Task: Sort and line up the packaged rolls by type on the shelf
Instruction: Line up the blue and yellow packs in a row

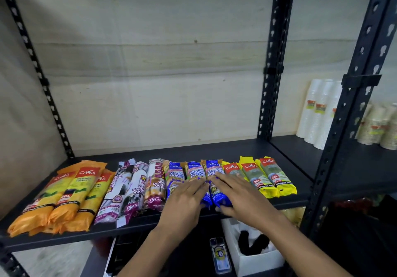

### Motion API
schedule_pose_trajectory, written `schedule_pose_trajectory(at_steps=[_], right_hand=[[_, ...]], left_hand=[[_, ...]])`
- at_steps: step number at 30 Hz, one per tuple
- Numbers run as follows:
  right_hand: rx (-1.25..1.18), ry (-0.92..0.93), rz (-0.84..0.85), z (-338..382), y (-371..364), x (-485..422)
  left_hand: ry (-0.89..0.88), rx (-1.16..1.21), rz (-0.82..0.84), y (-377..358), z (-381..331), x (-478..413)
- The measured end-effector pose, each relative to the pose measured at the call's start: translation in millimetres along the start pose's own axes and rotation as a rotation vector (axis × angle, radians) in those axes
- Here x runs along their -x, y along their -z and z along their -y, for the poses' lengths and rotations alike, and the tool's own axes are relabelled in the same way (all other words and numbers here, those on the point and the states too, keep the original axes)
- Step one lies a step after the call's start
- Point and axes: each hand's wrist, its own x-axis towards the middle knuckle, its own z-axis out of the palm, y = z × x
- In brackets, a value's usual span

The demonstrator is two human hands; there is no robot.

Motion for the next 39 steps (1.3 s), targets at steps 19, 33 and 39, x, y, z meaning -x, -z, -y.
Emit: schedule_pose_trajectory(at_steps=[19, 33, 39], right_hand=[[-0.133, -0.018, 0.142, 32, 28, -18], [-0.045, 0.009, 0.109, 39, -2, -29], [-0.063, -0.008, 0.125, 39, -3, -29]], left_hand=[[0.221, 0.004, 0.425, 37, 67, 17], [0.262, 0.090, 0.289, 20, 65, 25], [0.180, 0.024, 0.244, 20, 63, 22]])
